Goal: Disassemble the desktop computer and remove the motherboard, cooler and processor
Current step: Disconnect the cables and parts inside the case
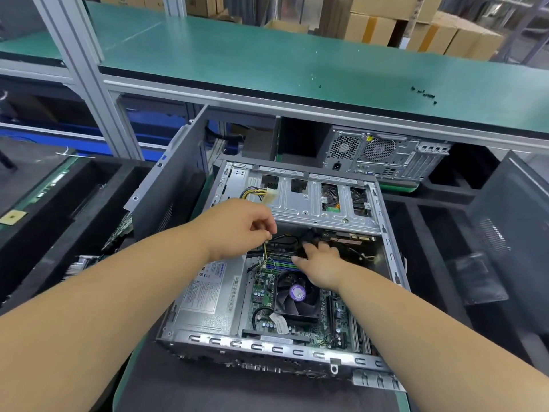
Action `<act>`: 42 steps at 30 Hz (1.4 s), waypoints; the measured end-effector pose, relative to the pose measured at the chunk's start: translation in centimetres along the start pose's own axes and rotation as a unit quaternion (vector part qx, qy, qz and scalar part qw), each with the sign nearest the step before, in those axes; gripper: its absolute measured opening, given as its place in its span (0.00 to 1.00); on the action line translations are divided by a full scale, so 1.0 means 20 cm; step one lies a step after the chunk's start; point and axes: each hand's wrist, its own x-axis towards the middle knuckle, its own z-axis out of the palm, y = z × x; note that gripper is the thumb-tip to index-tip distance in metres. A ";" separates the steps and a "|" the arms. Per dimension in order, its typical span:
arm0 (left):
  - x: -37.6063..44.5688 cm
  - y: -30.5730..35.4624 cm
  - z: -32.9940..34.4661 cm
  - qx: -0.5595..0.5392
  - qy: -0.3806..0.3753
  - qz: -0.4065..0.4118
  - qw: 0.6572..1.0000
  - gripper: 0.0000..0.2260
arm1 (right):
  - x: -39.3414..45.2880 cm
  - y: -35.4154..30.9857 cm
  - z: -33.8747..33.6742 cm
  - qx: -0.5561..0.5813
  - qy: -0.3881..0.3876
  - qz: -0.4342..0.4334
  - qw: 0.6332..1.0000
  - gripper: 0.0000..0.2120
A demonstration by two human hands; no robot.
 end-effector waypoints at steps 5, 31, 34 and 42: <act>0.07 0.06 0.04 0.098 -0.149 -0.001 0.984 0.20 | 0.03 0.01 0.01 0.032 0.008 -0.033 0.999 0.29; 0.46 -0.02 0.34 0.227 -0.233 -0.068 0.943 0.19 | 0.28 0.05 -0.03 -0.109 -0.063 0.041 0.991 0.22; 0.46 -0.04 0.36 0.220 -0.239 -0.060 0.944 0.20 | 0.29 0.05 -0.04 -0.120 -0.085 0.043 0.988 0.23; 0.49 -0.05 0.38 0.187 -0.226 -0.075 0.953 0.23 | 0.29 0.06 0.00 -0.126 -0.068 0.039 0.989 0.22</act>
